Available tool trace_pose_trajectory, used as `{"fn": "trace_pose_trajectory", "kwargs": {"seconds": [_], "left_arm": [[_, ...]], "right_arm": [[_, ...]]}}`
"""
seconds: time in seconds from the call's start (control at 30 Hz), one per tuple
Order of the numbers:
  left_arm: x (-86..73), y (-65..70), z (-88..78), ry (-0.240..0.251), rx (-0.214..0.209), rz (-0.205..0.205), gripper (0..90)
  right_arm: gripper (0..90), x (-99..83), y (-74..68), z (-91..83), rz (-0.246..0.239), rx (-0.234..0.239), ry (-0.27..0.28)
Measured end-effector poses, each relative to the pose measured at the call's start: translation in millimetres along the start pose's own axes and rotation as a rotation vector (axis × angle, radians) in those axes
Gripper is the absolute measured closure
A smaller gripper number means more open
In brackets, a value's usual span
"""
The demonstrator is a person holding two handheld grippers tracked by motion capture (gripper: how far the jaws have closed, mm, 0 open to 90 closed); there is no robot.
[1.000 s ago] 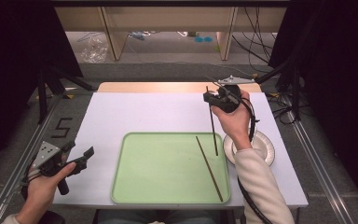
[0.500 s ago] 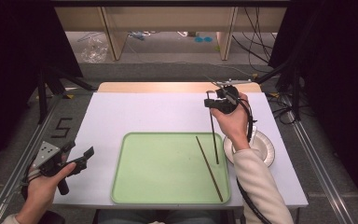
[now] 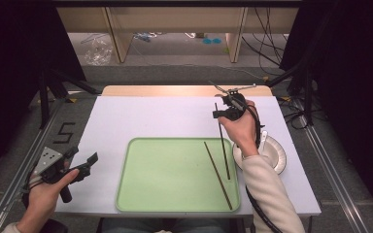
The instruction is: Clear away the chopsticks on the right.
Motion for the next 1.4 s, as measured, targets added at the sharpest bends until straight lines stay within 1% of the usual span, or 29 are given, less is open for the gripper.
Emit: {"fn": "trace_pose_trajectory", "kwargs": {"seconds": [0.03, 0.2, 0.23, 0.37, 0.4, 0.43, 0.47, 0.53, 0.57, 0.67, 0.7, 0.73, 0.77, 0.8, 0.83, 0.87, 0.9, 0.97, 1.0, 1.03, 1.07, 1.1, 1.17, 1.2, 1.23, 1.27, 1.3, 1.37, 1.4], "left_arm": [[-0.1, 0.0, 0.0, -0.001, 0.0, 0.0, 20.5], [-0.1, 0.0, 0.0, -0.001, -0.001, 0.001, 20.5], [-0.1, 0.0, 0.0, -0.001, 0.0, 0.0, 20.5], [-0.1, 0.0, 0.0, -0.001, -0.001, 0.0, 20.5], [-0.3, 0.1, 0.0, -0.003, 0.0, -0.001, 20.5], [-0.2, 0.0, 0.0, -0.001, -0.001, 0.0, 20.5], [-0.2, 0.0, 0.0, -0.001, -0.001, 0.0, 20.6], [-0.1, 0.1, -0.1, -0.001, 0.0, 0.0, 20.5], [-0.1, 0.1, -0.1, -0.001, 0.0, 0.0, 20.5], [-0.1, 0.0, -0.1, -0.001, 0.0, 0.001, 20.6], [-0.1, 0.1, -0.1, -0.001, 0.0, 0.001, 20.5], [-0.1, 0.1, -0.1, -0.001, 0.0, 0.001, 20.5], [-0.1, 0.2, -0.1, -0.002, 0.0, 0.001, 20.6], [-0.2, 0.1, -0.1, -0.002, 0.0, 0.001, 20.6], [-0.1, 0.1, -0.1, -0.002, 0.0, 0.001, 20.6], [-0.1, 0.1, -0.1, -0.001, 0.0, 0.002, 20.6], [-0.1, 0.1, -0.1, -0.001, 0.0, 0.002, 20.6], [-0.3, 0.2, -0.1, -0.003, -0.001, 0.001, 20.6], [-0.3, 0.2, -0.1, -0.003, -0.001, 0.001, 20.6], [-0.2, 0.0, -0.1, -0.002, -0.001, 0.001, 20.6], [-0.1, 0.0, -0.1, -0.001, -0.001, 0.001, 20.6], [-0.1, 0.0, 0.0, -0.001, 0.0, 0.0, 20.6], [-0.1, 0.1, -0.2, -0.002, -0.001, 0.002, 20.6], [-0.1, 0.1, -0.2, -0.002, -0.001, 0.002, 20.6], [-0.1, 0.1, -0.2, -0.001, -0.001, 0.002, 20.6], [-0.1, 0.1, -0.2, -0.001, -0.001, 0.002, 20.6], [-0.1, 0.2, -0.2, -0.002, 0.0, 0.001, 20.6], [-0.1, 0.3, -0.2, -0.002, -0.001, 0.002, 20.6], [-0.1, 0.1, -0.2, -0.001, -0.001, 0.002, 20.6]], "right_arm": [[87.7, -2.0, 0.2, 0.6, 0.017, -0.006, -0.026], [87.7, -6.3, 1.8, 6.1, 0.033, -0.001, -0.04], [87.7, -9.1, 3.3, 7.9, 0.035, -0.01, -0.07], [87.7, -14.9, 0.9, 14.3, 0.079, 0.004, -0.108], [87.7, -15.3, 2.8, 17.6, 0.056, -0.001, -0.095], [87.7, -18.4, -0.3, 15.3, 0.097, 0.006, -0.149], [87.7, -19.7, -1.0, 16.2, 0.111, -0.001, -0.162], [87.7, -21.0, -0.2, 17.1, 0.1, 0.002, -0.174], [87.7, -22.1, -0.9, 19.0, 0.13, -0.009, -0.183], [87.7, -24.1, 0.7, 21.4, 0.113, -0.012, -0.188], [87.7, -26.2, -2.3, 22.2, 0.142, -0.001, -0.217], [87.7, -26.2, -2.3, 22.2, 0.142, -0.001, -0.217], [87.7, -28.8, -0.7, 25.9, 0.128, -0.021, -0.231], [87.7, -29.6, -1.3, 28.1, 0.138, -0.019, -0.23], [87.7, -30.2, -2.6, 29.3, 0.16, -0.014, -0.245], [87.7, -32.0, -3.9, 30.4, 0.184, -0.024, -0.264], [87.7, -32.0, -3.9, 30.4, 0.184, -0.024, -0.264], [87.6, -37.8, -4.4, 35.8, 0.206, -0.025, -0.302], [87.6, -37.8, -4.4, 35.8, 0.206, -0.025, -0.302], [87.6, -41.9, -3.7, 38.9, 0.206, -0.024, -0.326], [87.6, -41.9, -3.7, 38.9, 0.206, -0.024, -0.326], [87.5, -44.4, -3.8, 41.0, 0.222, -0.028, -0.341], [87.5, -47.0, -2.8, 43.2, 0.223, -0.037, -0.353], [87.5, -48.3, -2.0, 44.8, 0.219, -0.044, -0.353], [87.5, -50.0, -1.9, 45.2, 0.212, -0.033, -0.372], [87.5, -51.4, -1.9, 45.7, 0.216, -0.039, -0.382], [87.5, -52.4, -1.1, 47.1, 0.202, -0.033, -0.377], [87.5, -55.3, 0.2, 49.1, 0.2, -0.04, -0.393], [87.5, -56.4, 1.8, 50.5, 0.186, -0.043, -0.396]]}}
Point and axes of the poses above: each handheld gripper's, and its own axes: z roughly forward along the jaws, x roughly out of its top, y roughly to its right, the point moved 7 cm from there along z, roughly forward along the jaws, and after that the axes turned 6 degrees about -z, right-handed, at the moved point
